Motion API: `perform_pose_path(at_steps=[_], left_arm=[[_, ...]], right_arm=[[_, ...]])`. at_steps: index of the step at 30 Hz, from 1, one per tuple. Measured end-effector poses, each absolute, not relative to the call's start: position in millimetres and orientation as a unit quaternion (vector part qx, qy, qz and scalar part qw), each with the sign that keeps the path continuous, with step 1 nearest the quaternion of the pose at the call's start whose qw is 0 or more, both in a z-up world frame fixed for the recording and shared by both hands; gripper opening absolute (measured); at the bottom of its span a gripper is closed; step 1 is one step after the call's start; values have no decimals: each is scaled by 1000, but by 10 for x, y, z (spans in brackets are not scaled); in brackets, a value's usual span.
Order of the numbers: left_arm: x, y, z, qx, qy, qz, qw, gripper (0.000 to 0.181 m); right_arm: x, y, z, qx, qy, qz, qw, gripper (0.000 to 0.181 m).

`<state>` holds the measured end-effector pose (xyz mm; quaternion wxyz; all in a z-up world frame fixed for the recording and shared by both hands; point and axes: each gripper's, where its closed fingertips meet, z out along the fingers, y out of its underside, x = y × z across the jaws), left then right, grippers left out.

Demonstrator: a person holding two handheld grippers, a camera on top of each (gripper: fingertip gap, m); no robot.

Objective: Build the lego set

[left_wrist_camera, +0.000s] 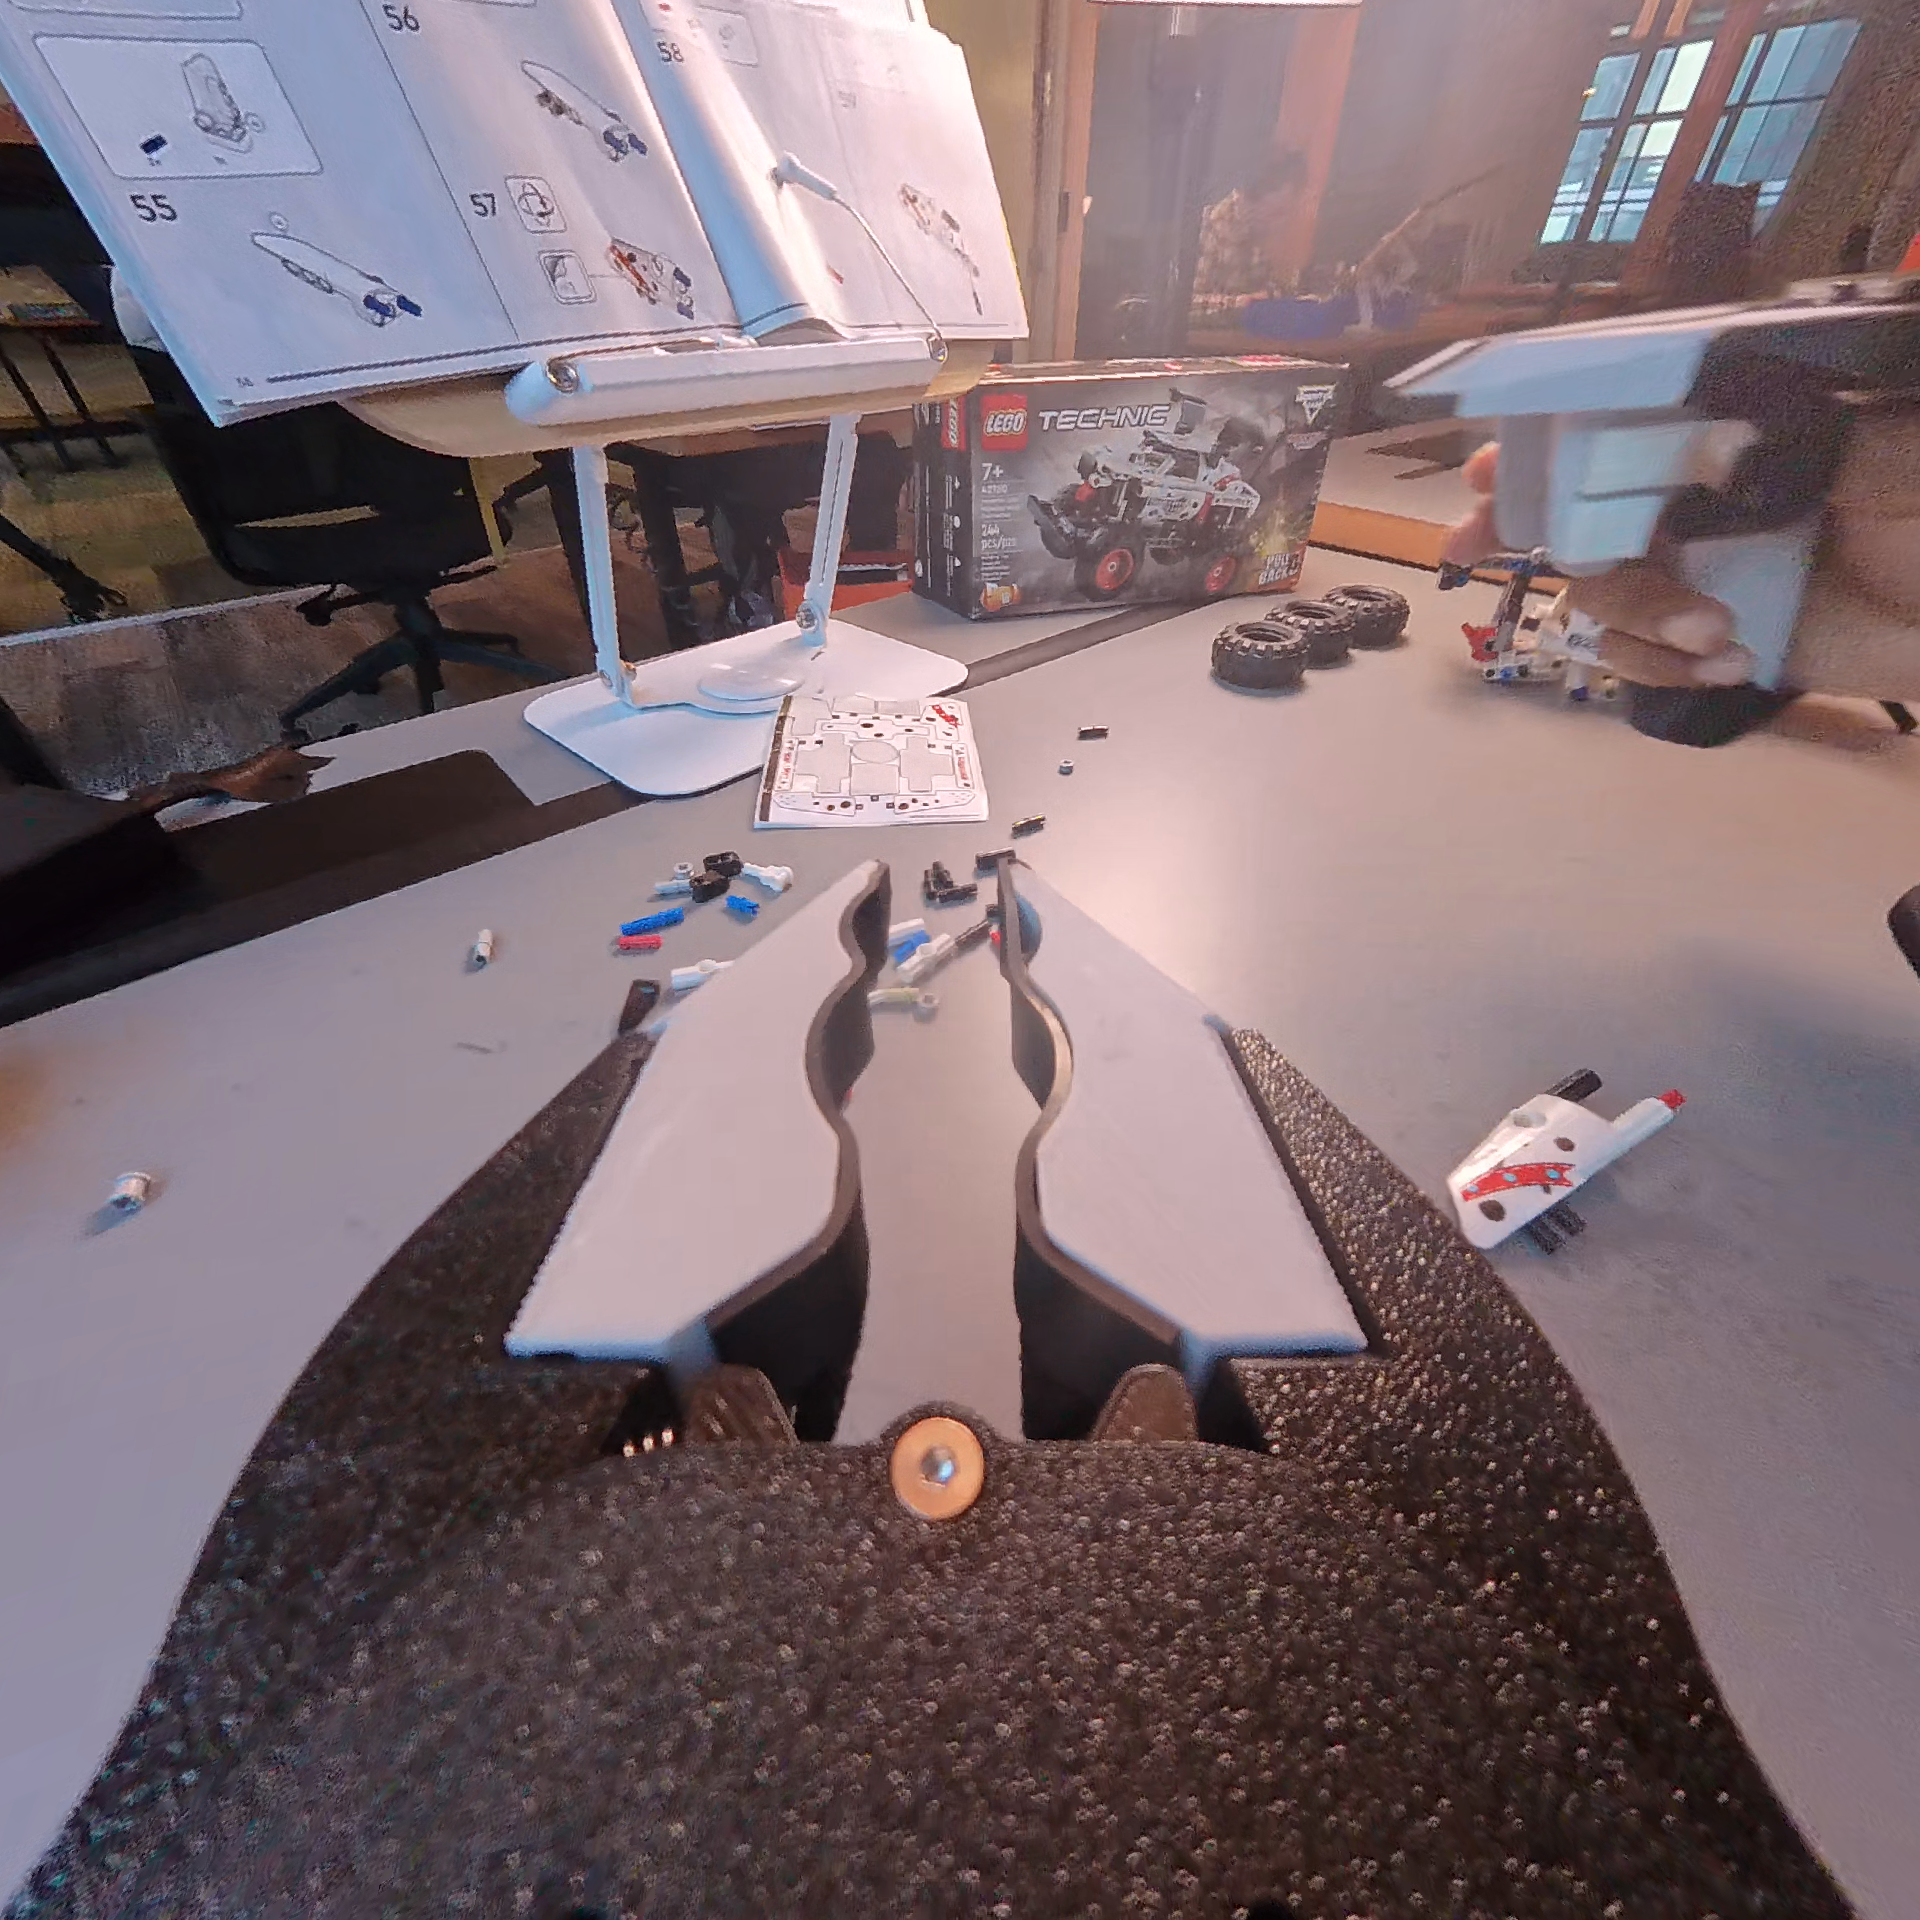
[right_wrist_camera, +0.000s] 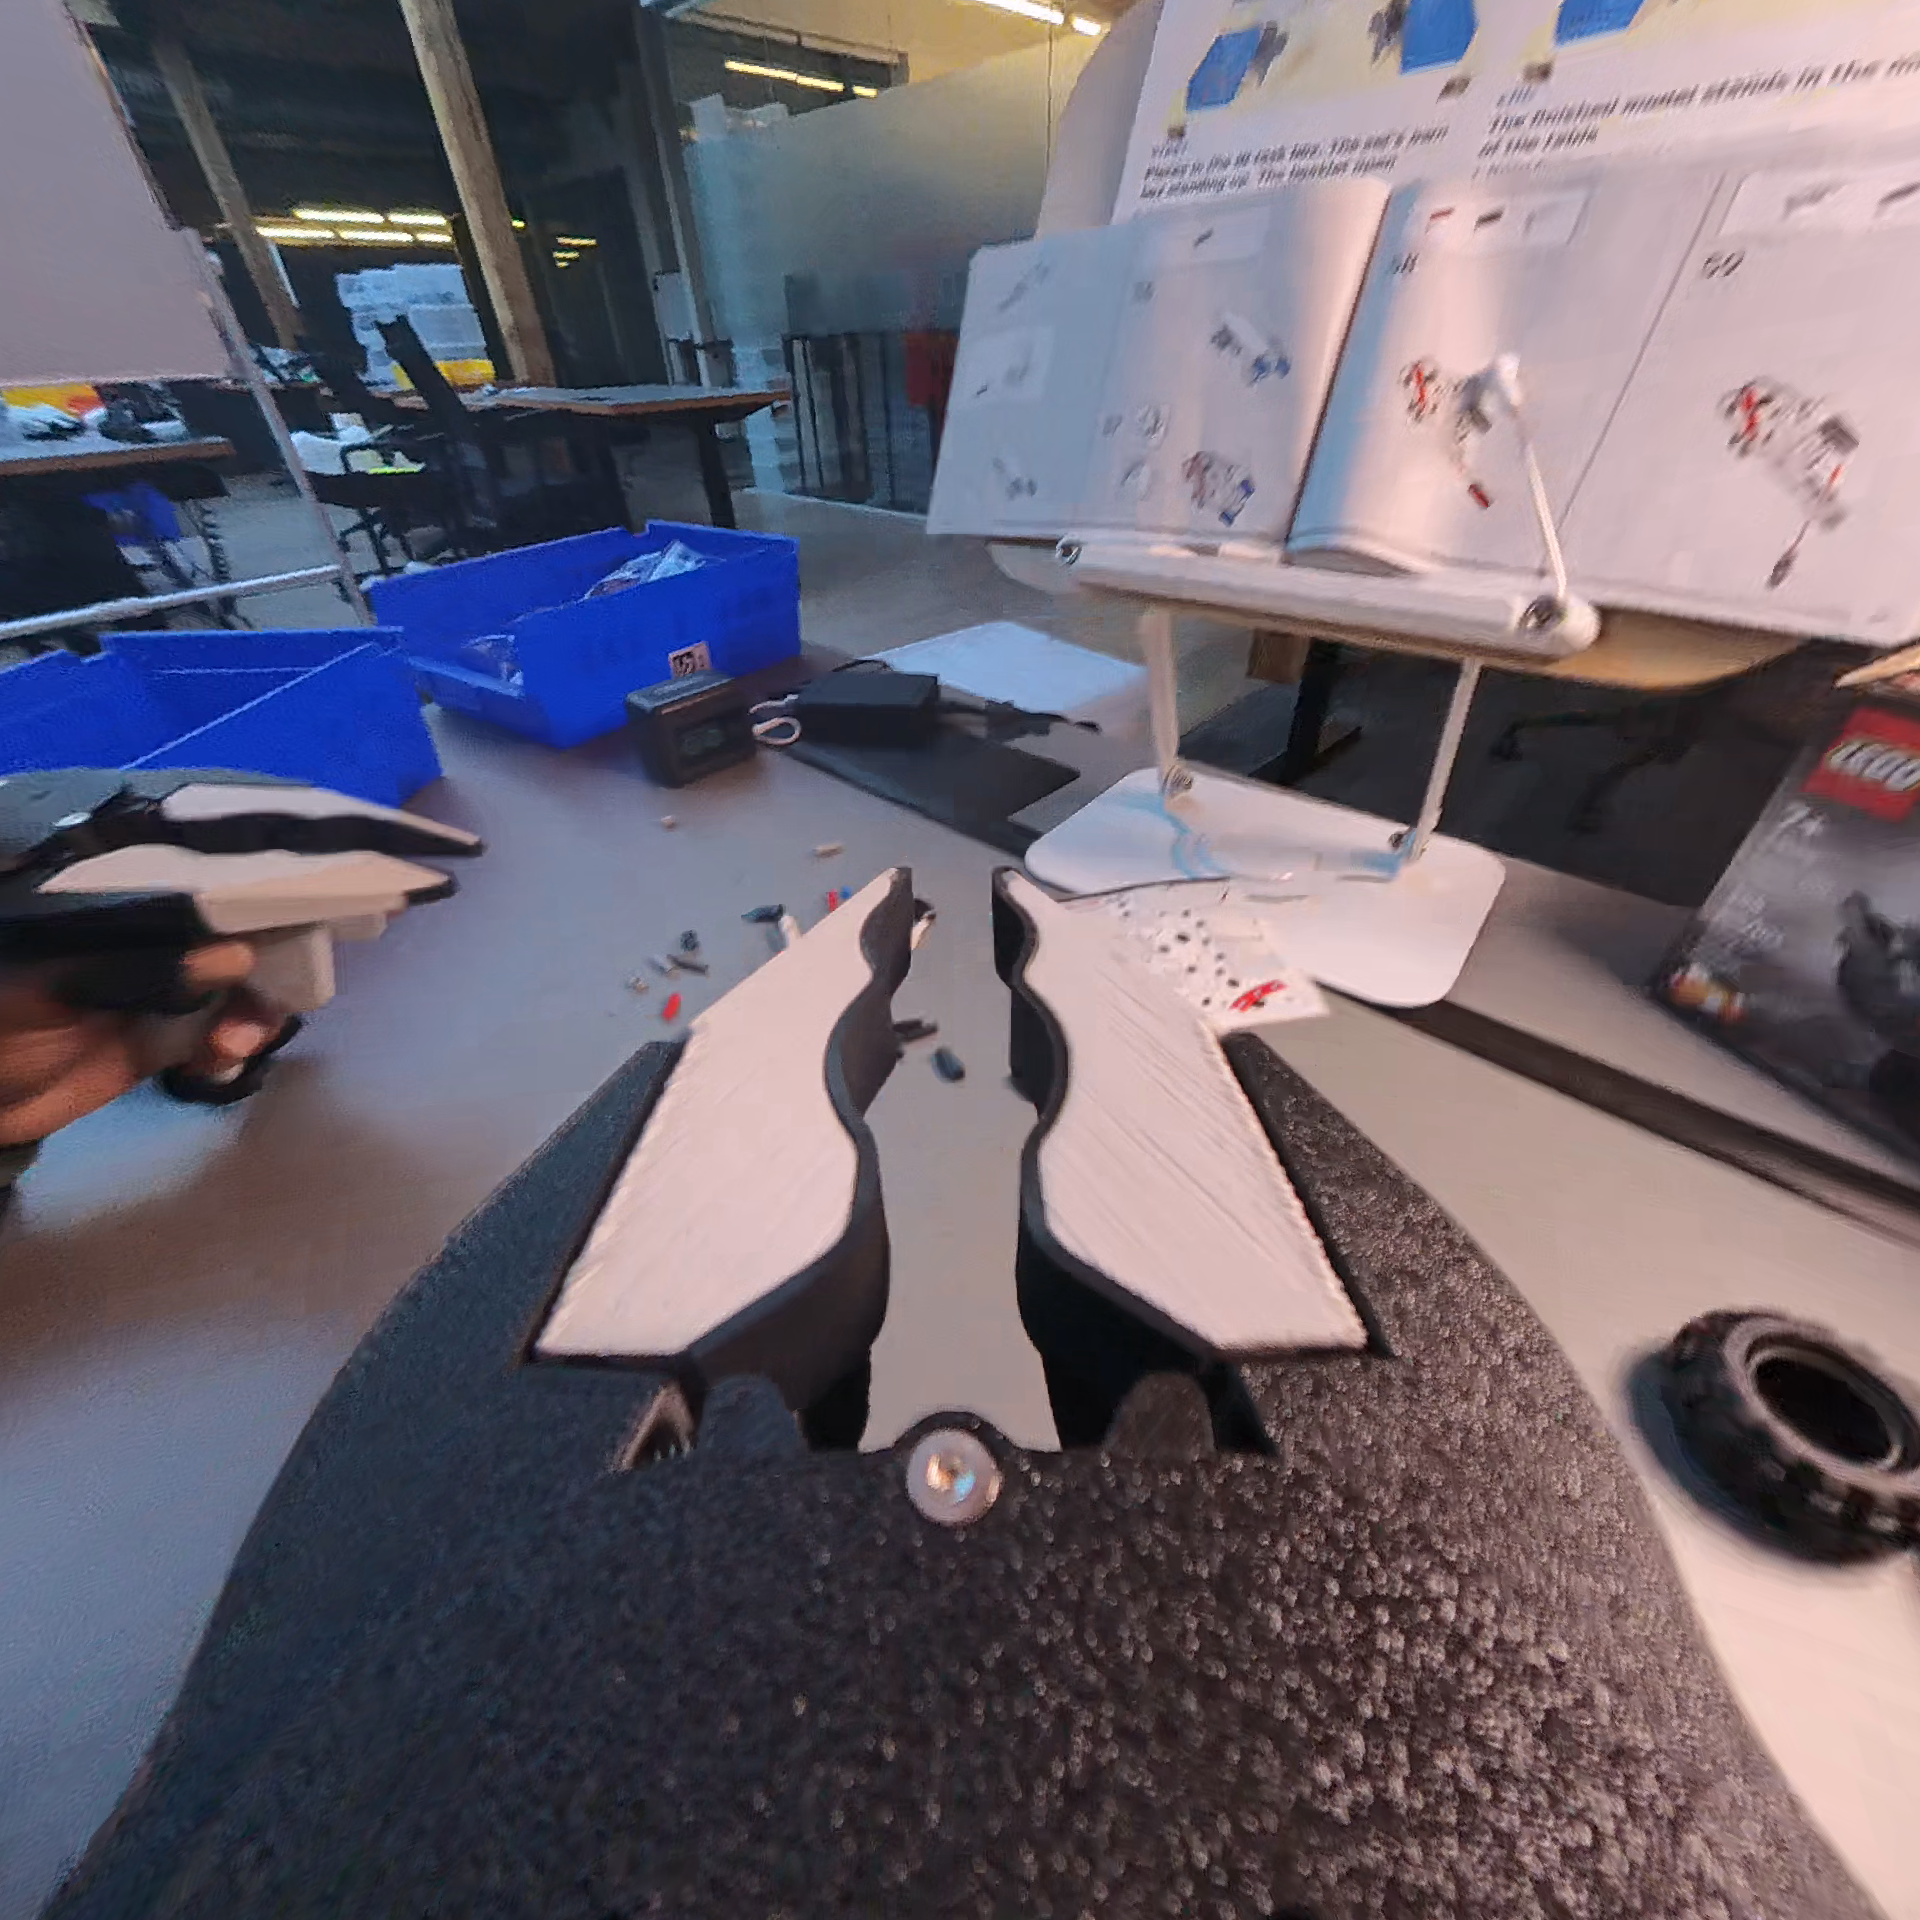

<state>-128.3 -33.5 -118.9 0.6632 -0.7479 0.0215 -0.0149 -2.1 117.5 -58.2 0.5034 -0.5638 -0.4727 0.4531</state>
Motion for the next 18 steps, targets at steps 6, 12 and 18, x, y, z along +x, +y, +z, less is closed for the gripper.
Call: perform_pose_path(at_steps=[6,12,18], left_arm=[[-1623,-73,-1367,-787,32,32,615,37],[-1972,352,-1799,-865,22,-21,500,30],[-2156,560,-2118,-900,49,-7,432,28]], right_arm=[[344,848,-899,-563,-461,454,513,24],[337,830,-1051,-555,-474,468,499,18],[399,785,-1103,-550,-484,469,492,17]])
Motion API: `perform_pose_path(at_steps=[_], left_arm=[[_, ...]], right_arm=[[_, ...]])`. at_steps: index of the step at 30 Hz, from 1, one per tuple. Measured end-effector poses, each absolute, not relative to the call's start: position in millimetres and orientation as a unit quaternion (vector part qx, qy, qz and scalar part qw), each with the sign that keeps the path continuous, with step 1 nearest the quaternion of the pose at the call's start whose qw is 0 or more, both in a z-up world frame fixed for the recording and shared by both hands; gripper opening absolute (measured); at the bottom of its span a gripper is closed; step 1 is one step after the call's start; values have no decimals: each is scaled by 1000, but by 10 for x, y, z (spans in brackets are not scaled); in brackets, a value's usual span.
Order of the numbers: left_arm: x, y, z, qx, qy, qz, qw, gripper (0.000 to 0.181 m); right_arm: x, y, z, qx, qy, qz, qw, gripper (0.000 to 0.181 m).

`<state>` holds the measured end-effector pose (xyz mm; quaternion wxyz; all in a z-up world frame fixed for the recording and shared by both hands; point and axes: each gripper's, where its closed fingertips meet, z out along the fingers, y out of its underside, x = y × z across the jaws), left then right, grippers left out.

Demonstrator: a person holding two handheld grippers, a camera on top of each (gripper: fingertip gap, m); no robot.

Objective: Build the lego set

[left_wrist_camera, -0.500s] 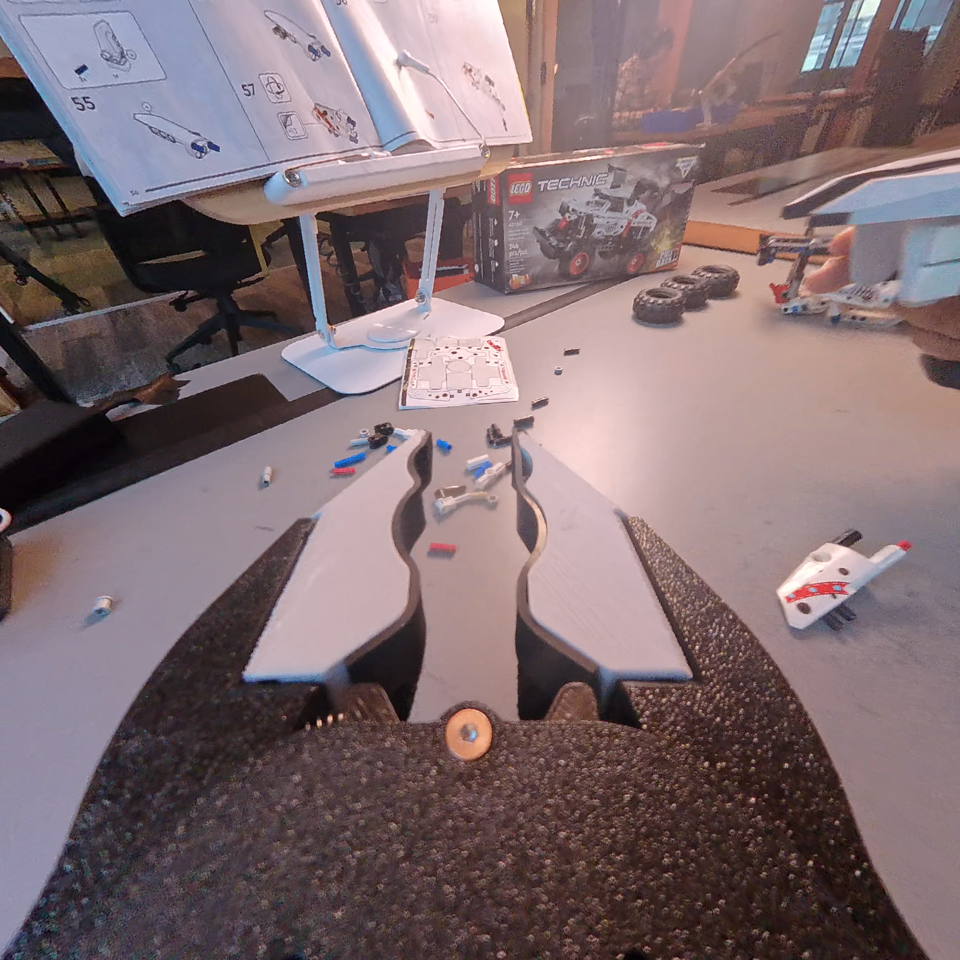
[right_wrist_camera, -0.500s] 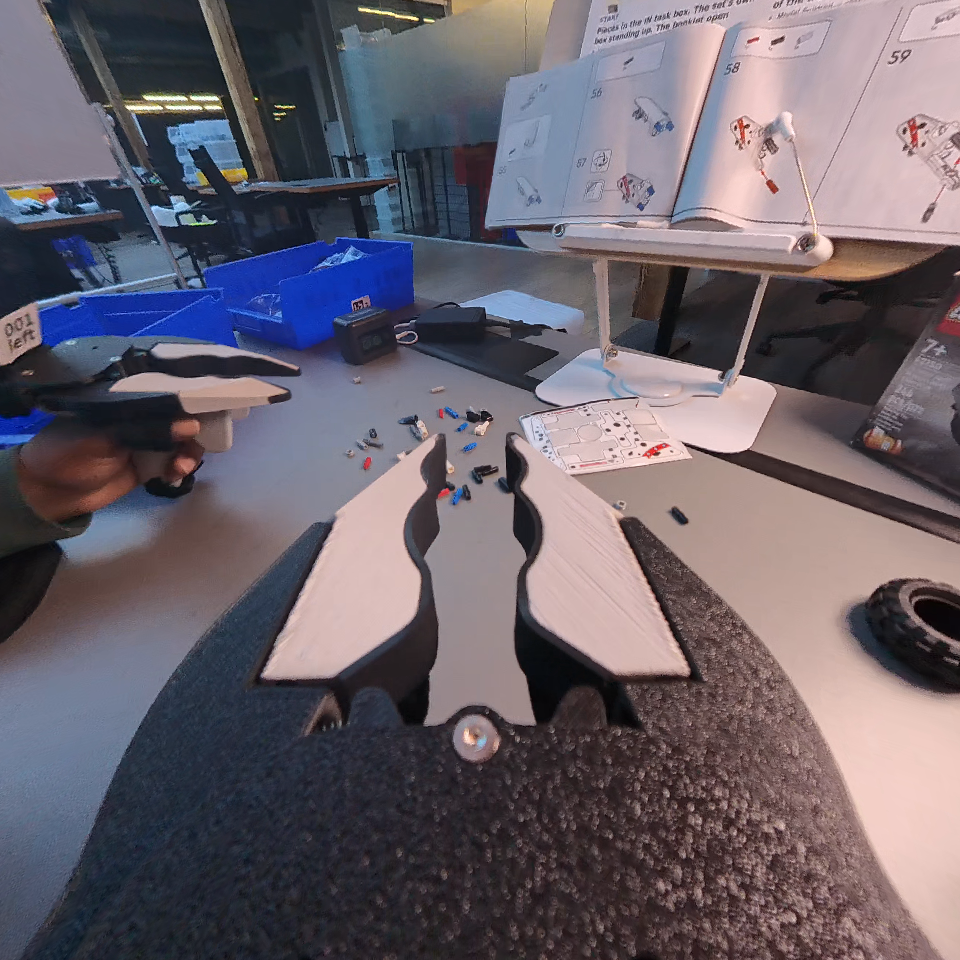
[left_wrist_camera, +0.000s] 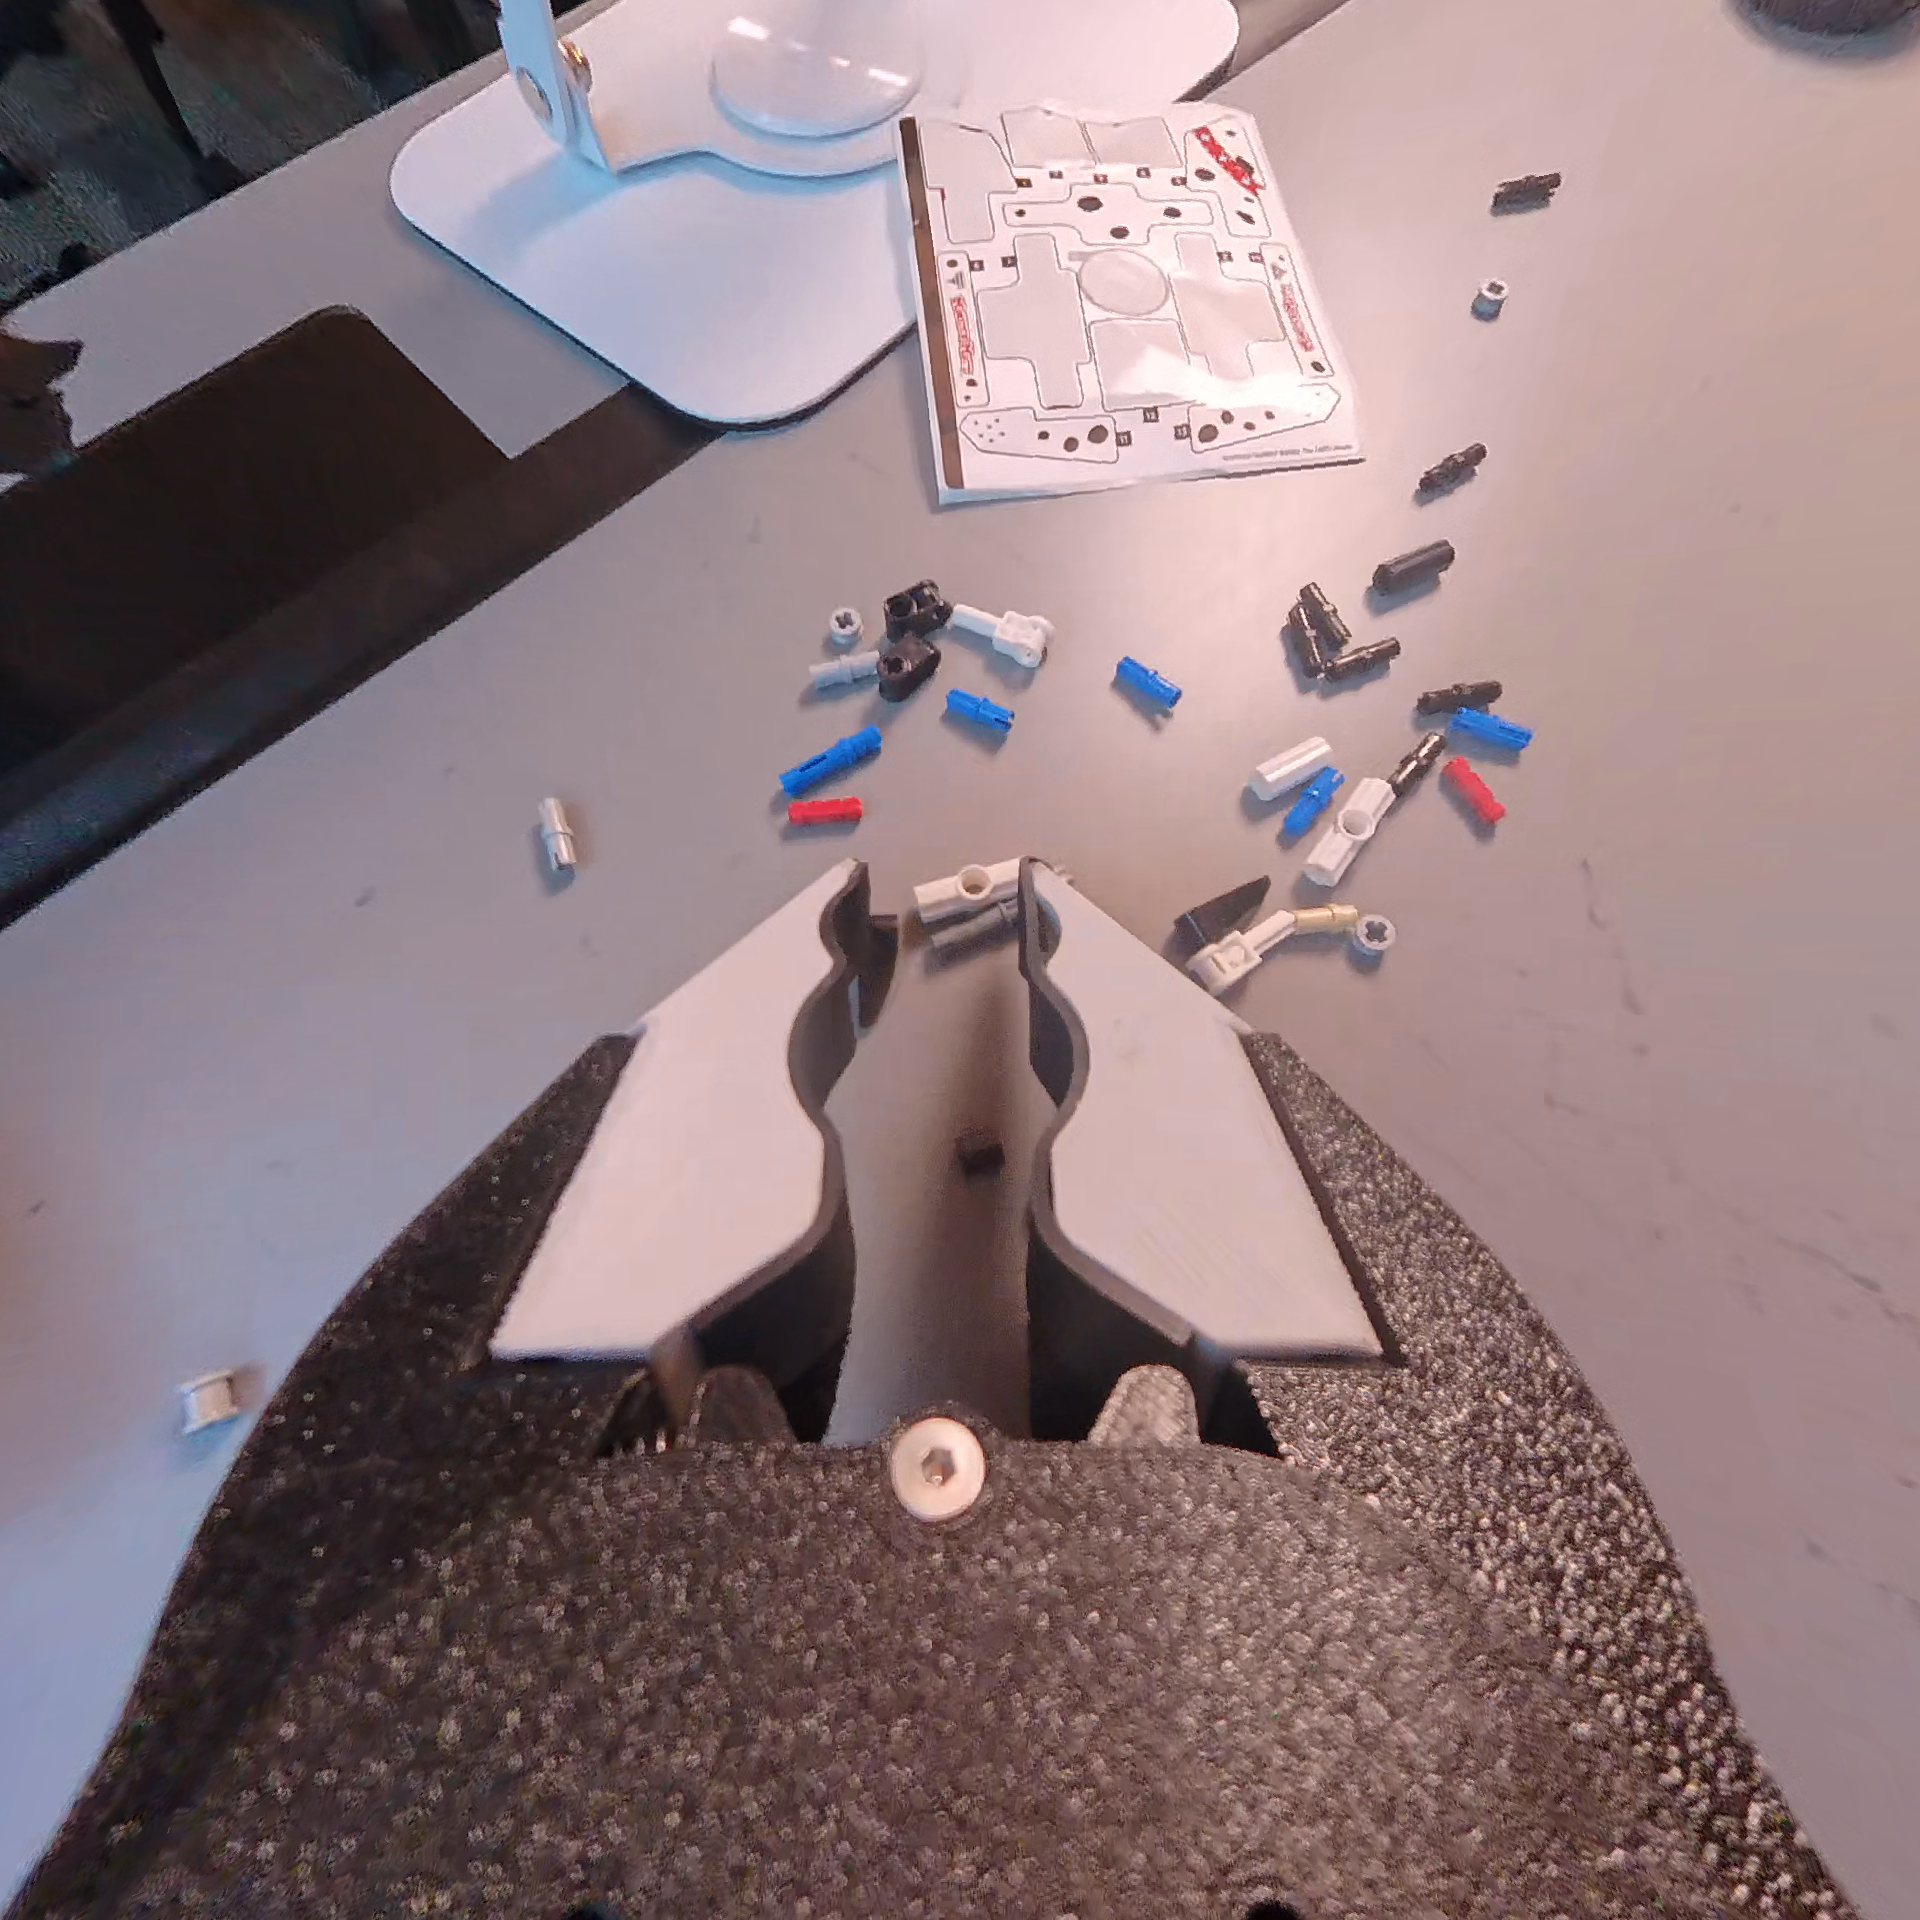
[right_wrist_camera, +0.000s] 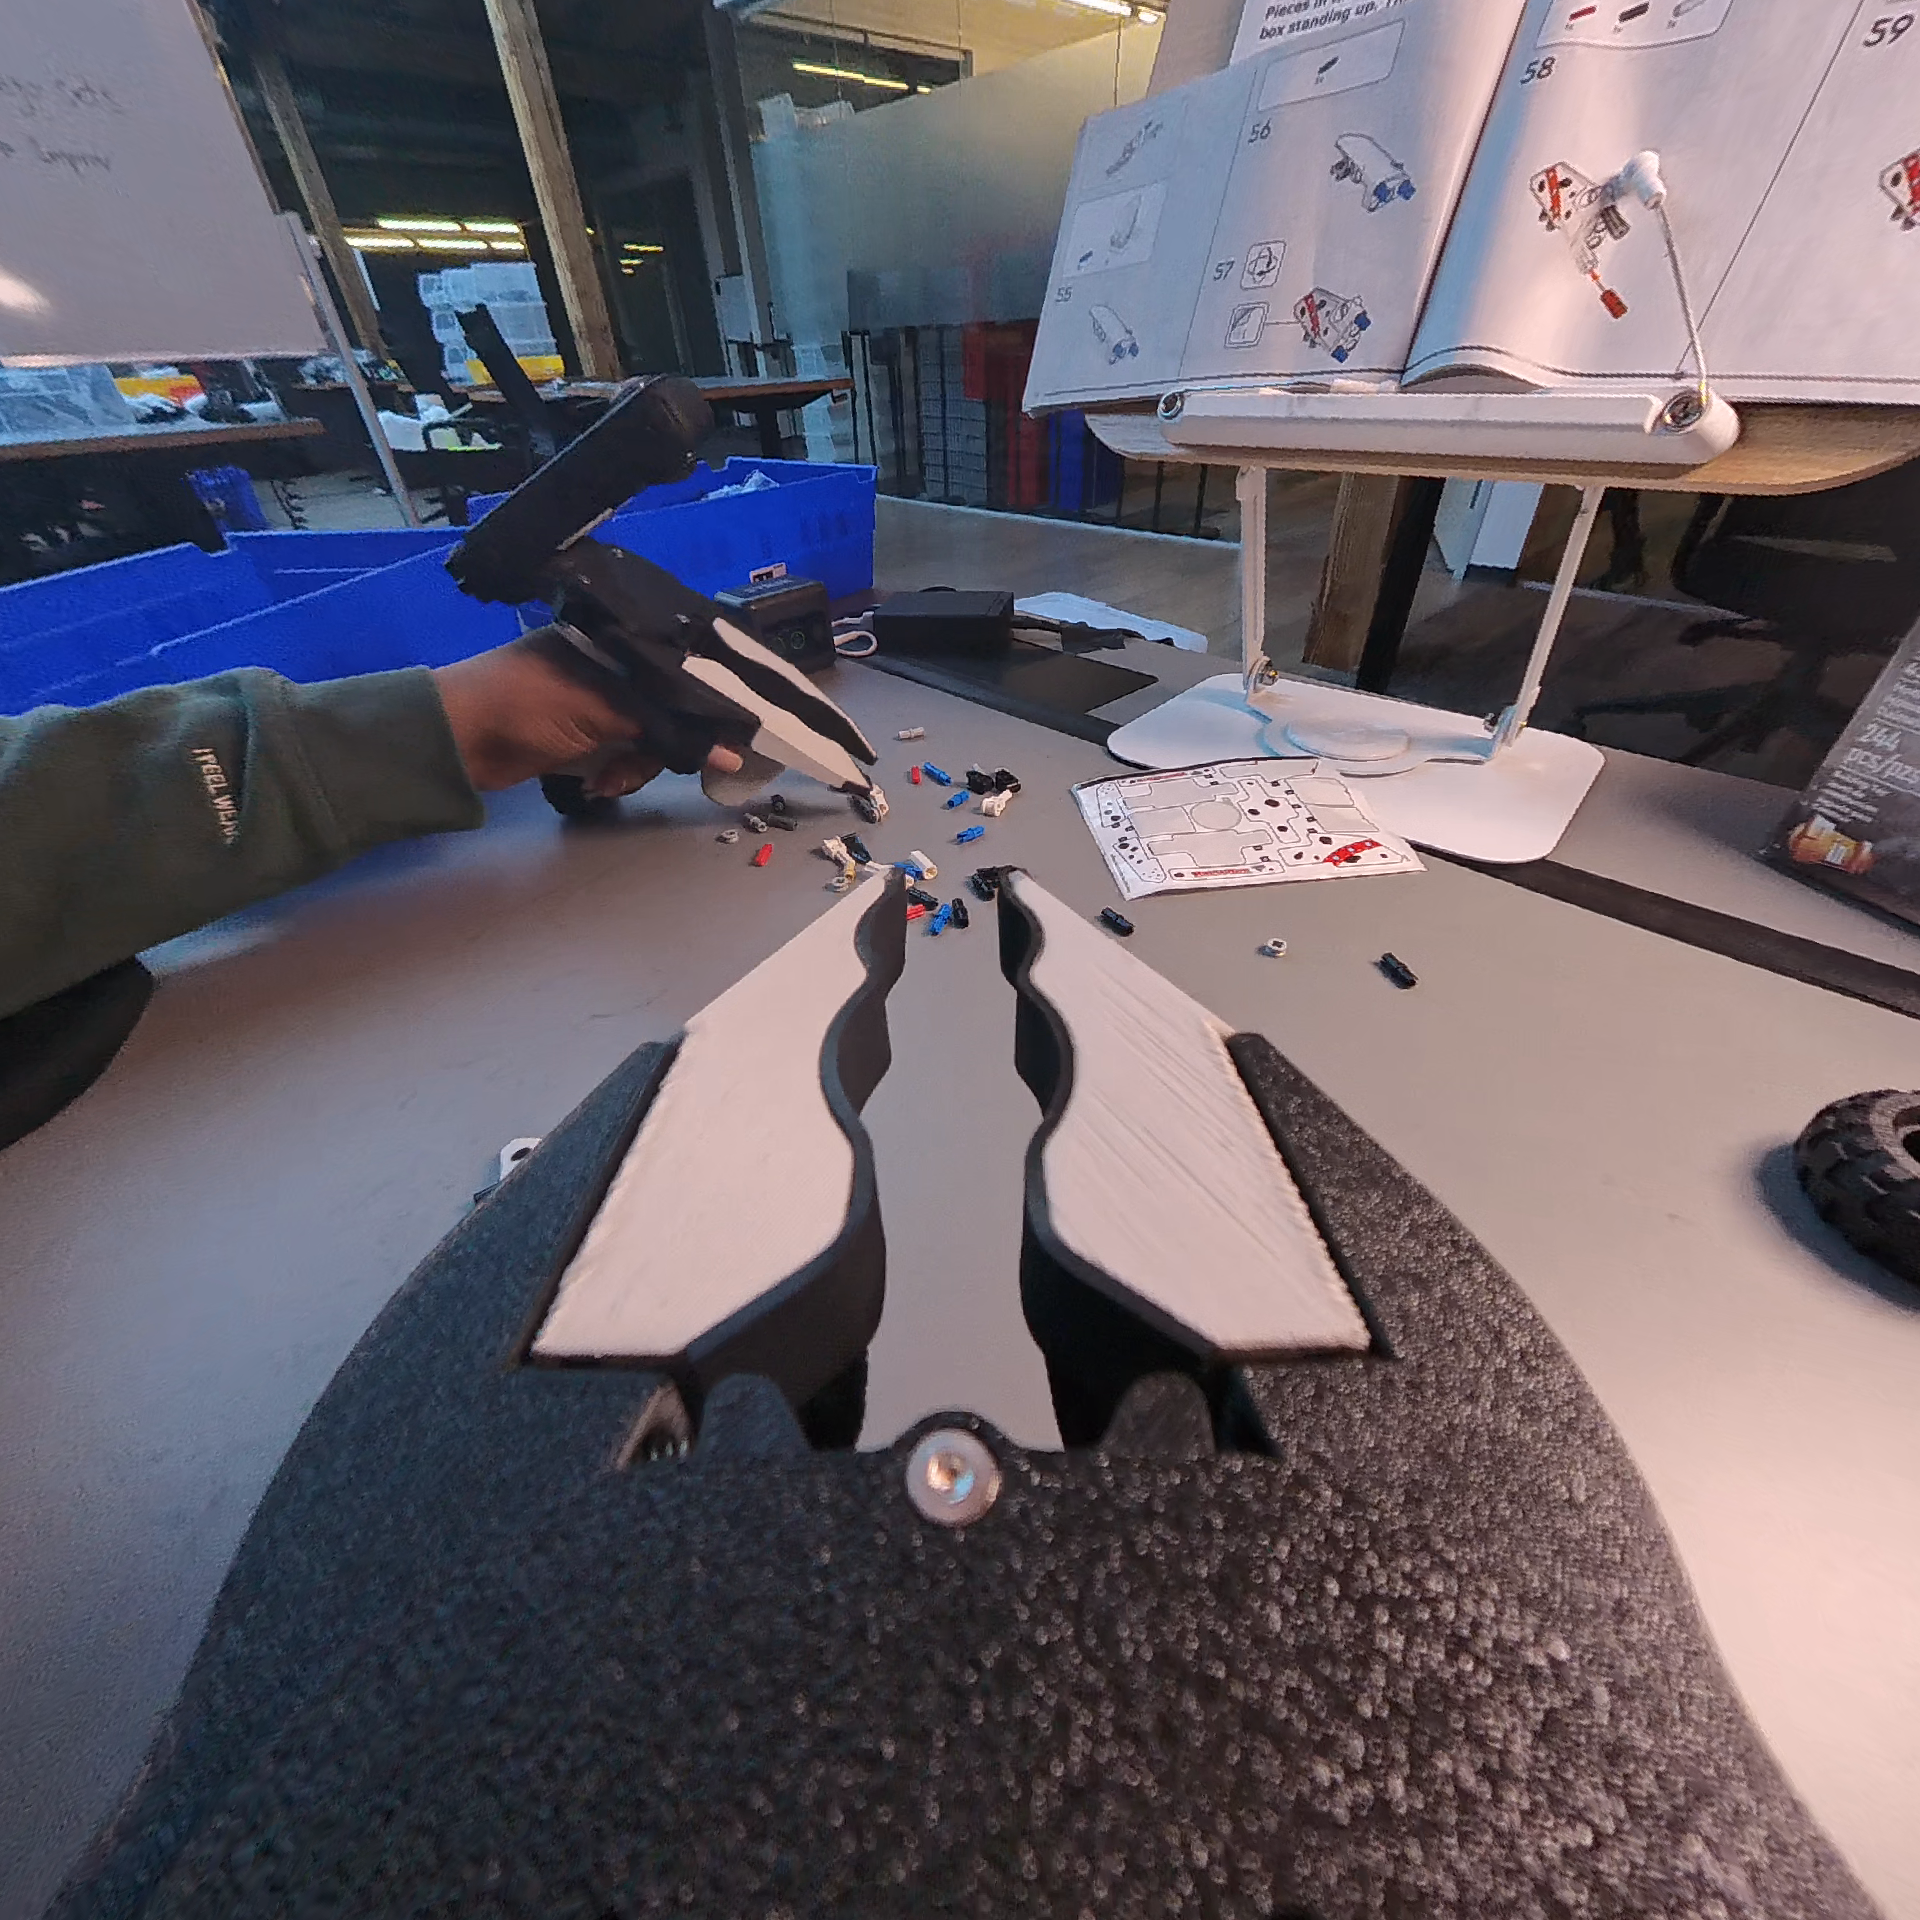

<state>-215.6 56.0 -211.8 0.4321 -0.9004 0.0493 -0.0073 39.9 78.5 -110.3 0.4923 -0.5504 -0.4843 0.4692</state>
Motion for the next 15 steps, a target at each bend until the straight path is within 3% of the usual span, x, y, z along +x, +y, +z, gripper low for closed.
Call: perform_pose_path(at_steps=[15], left_arm=[[-2187,521,-2210,-908,117,0,403,27]], right_arm=[[390,772,-1198,-558,-495,477,465,15]])
